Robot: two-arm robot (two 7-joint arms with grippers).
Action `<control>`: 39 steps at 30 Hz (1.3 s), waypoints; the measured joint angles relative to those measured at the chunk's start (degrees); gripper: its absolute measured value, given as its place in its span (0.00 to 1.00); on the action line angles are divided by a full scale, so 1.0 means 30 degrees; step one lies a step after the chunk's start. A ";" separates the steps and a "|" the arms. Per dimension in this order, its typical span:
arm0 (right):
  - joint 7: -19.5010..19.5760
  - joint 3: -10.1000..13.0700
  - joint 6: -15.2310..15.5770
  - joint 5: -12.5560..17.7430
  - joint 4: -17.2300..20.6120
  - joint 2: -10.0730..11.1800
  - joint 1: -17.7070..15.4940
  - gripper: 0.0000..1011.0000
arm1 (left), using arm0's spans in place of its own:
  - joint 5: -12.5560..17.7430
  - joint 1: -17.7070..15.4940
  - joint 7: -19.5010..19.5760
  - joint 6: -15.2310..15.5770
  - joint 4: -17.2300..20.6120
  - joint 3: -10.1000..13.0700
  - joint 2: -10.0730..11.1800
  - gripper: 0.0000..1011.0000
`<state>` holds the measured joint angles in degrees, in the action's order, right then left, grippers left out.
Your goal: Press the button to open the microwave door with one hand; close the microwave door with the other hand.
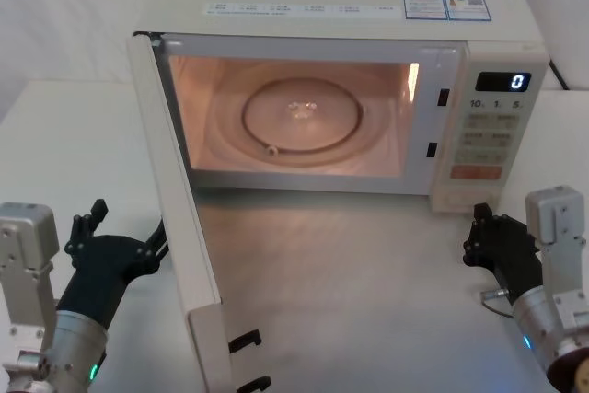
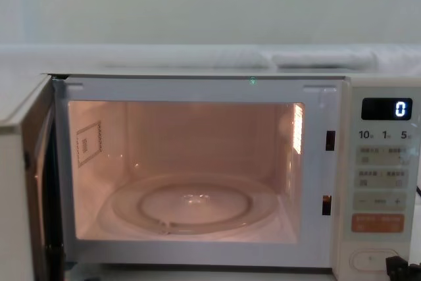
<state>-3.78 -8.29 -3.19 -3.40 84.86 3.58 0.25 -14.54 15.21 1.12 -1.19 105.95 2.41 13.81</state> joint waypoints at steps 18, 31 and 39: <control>-0.0192 0.0693 0.0017 0.0089 0.2617 0.0579 -0.2054 0.00 | 0.0000 -0.0001 0.0008 0.0000 0.0001 0.0001 0.0000 0.99; -0.0227 0.1169 0.0009 0.0109 0.3208 0.0746 -0.2472 0.00 | 0.0000 0.0000 0.0008 0.0000 0.0001 0.0000 0.0000 0.99; -0.0321 0.1457 0.0009 0.0071 0.3114 0.1013 -0.2441 0.00 | 0.0000 0.0000 0.0009 0.0000 0.0000 0.0000 -0.0001 0.99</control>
<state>-4.75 -3.92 -3.16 -3.19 94.20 6.62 -7.07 -14.54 15.21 1.14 -1.19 105.95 2.41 13.80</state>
